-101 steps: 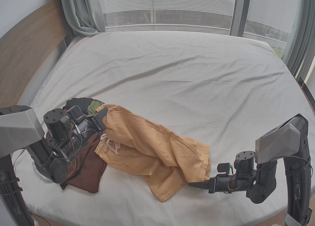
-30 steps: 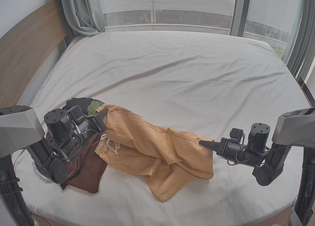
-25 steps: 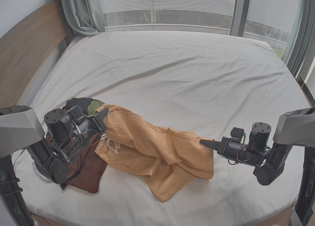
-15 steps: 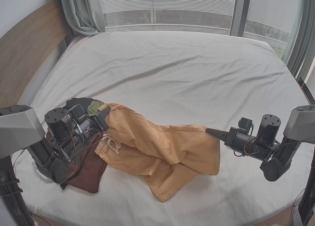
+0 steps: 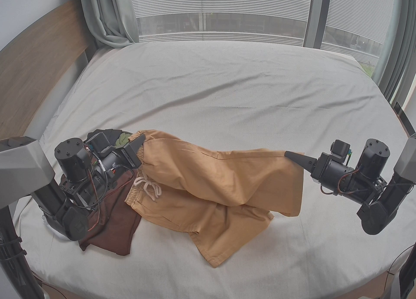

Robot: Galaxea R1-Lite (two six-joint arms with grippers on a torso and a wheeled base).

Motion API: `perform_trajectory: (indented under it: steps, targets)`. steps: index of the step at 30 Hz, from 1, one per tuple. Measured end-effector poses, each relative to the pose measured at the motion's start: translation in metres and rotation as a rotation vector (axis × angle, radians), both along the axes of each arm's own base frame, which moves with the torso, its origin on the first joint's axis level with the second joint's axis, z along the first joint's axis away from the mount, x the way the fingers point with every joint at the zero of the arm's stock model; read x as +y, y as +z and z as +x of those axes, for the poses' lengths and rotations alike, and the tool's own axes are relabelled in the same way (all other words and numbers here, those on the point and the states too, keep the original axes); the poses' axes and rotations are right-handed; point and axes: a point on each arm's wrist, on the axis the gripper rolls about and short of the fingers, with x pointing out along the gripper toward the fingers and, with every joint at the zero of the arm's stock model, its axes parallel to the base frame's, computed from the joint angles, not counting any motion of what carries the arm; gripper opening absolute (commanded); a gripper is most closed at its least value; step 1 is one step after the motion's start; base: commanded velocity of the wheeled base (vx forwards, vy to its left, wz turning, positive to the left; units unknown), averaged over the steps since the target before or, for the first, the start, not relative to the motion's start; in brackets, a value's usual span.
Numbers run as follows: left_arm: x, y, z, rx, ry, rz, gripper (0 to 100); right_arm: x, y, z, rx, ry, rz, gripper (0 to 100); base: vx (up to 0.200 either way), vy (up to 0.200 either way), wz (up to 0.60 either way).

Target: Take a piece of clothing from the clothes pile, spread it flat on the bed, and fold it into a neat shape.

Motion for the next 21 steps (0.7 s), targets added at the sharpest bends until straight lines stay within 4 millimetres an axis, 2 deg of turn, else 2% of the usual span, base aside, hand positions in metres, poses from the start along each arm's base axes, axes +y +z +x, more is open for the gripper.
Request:
perform_trajectory:
  steps: [10,21]
  targets:
    - [0.008,0.012,-0.004,-0.032,-0.016,-0.004,0,-0.012,0.015,0.0,-0.049,-0.037,0.012,0,0.0,0.0,0.0]
    - [0.009,0.014,-0.006,-0.035,-0.014,-0.005,0,-0.024,0.026,0.001,-0.089,-0.077,0.02,0,0.0,0.0,0.0]
